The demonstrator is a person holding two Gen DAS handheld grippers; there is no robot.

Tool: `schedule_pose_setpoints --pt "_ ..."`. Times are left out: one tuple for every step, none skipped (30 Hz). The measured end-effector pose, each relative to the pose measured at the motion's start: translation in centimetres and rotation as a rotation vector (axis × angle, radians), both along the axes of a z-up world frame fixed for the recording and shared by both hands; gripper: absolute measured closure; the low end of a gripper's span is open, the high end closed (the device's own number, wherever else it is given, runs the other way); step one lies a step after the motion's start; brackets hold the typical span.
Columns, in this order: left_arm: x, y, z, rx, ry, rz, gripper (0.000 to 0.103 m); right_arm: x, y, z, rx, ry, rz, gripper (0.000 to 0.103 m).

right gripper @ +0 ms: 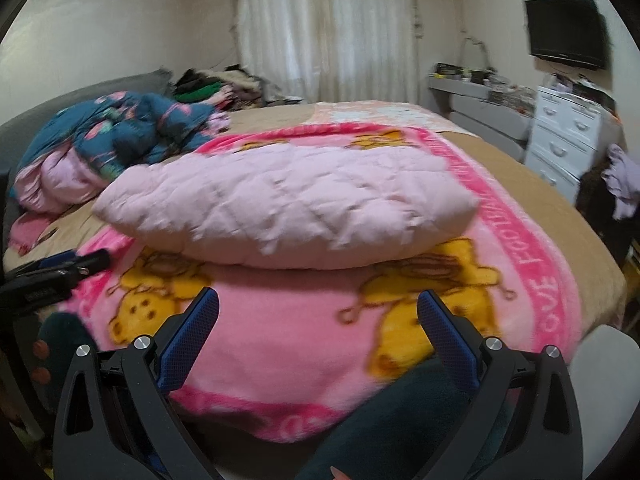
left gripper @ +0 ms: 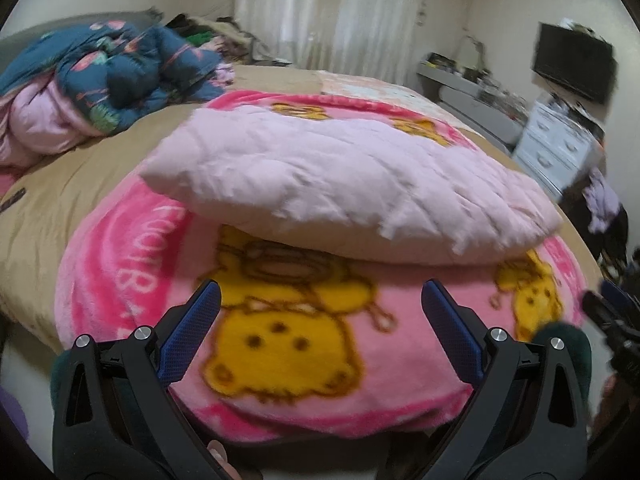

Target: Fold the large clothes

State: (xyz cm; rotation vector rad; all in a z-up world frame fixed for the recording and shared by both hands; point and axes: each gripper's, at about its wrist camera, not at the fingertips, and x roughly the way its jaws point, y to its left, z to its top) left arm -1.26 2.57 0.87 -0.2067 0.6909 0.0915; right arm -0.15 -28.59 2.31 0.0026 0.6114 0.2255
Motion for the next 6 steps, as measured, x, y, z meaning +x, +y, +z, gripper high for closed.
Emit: schedule_pose_setpoints --pt "0.7 1.8 -0.1 -0.008 0.012 0.040 0.009 0.6 -2.1 0.1 0.012 0.003 -0.054 0.004" --pt "1.6 4.3 -0.3 -0.008 0.032 0.093 0.009 1.4 -4.8 0.0 0.024 0.008 -0.124 0.004" --pt "2.3 6.5 -0.4 -0.004 0.044 0.139 0.009 1.9 -7.0 -0.2 0.033 0.009 -0.183 0.004" --pt "3.0 9.3 -0.5 0.007 0.054 0.203 0.009 3.0 -11.5 -0.8 0.034 0.015 -0.311 0.004" --pt "4.0 13.4 -0.6 0.046 0.077 0.300 0.009 3.7 -14.9 -1.4 0.024 0.027 -0.410 0.004" --pt "4.5 16.1 -0.7 0.074 0.084 0.365 0.009 4.5 -19.3 -2.3 0.006 0.038 -0.545 0.004"
